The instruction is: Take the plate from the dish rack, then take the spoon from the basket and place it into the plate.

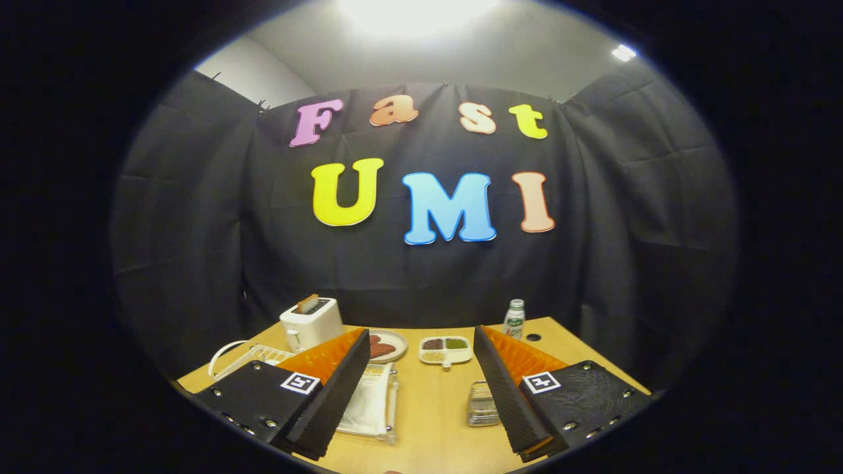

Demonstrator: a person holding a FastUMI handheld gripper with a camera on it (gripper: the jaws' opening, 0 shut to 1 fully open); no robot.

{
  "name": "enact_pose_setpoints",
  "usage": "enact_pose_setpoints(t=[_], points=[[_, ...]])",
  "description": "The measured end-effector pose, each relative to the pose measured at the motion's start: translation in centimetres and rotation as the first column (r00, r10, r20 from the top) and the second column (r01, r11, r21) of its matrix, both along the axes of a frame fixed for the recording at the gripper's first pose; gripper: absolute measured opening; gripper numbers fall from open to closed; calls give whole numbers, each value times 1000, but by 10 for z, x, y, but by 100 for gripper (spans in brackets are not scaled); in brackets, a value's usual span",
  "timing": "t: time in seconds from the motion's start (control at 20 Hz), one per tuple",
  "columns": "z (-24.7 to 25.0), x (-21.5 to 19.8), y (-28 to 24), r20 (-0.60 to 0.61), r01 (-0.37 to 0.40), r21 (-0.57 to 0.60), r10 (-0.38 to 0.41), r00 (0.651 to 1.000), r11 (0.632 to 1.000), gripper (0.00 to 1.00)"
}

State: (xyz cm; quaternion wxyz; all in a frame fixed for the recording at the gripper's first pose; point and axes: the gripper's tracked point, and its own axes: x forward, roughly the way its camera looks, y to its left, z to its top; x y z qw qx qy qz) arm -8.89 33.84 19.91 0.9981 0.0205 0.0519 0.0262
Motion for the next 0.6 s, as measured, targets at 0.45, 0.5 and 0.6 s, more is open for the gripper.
enact_pose_setpoints(t=[0.45,0.5,0.6], points=[[-82,82,90,-289,-22,114,54,956,993,97],[-90,90,93,-316,-23,119,60,947,993,97],[-112,104,100,-393,-23,145,79,916,989,98]])
